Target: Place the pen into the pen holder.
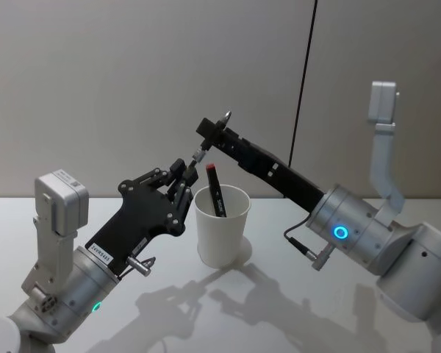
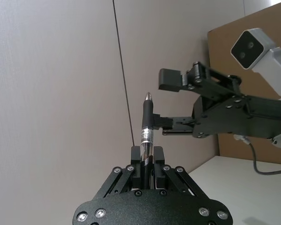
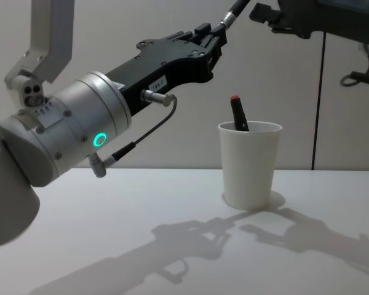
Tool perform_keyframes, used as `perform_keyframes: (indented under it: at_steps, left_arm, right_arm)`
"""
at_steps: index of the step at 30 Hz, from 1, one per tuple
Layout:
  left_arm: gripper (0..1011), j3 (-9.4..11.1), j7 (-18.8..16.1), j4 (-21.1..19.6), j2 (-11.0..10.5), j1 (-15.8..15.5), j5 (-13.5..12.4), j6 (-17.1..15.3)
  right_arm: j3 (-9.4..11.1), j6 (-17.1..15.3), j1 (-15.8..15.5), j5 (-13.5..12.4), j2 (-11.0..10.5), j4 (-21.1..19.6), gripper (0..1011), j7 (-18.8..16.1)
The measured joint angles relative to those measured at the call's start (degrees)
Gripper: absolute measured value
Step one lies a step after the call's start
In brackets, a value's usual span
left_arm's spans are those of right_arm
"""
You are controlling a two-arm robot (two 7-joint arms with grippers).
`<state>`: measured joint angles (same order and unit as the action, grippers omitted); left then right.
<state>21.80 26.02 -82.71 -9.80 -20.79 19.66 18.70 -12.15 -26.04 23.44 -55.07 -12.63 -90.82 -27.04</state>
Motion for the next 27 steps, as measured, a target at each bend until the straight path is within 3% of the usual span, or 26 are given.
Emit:
perform_keyframes:
  at_steps: [16,27]
  left_arm:
    - [167,0.0,0.0,-1.0,-0.2,0.6,0.2,0.1]
    - [167,-0.1,-0.1,-1.6,-0.4,0.9,0.3,-0.2]
  right_arm:
    - [-1.8,2.7,0.6,1.4,1.9,2.6,1001,3.4]
    - [-2.6,3.7,0.9,1.3,2.7,3.6,1001,3.8]
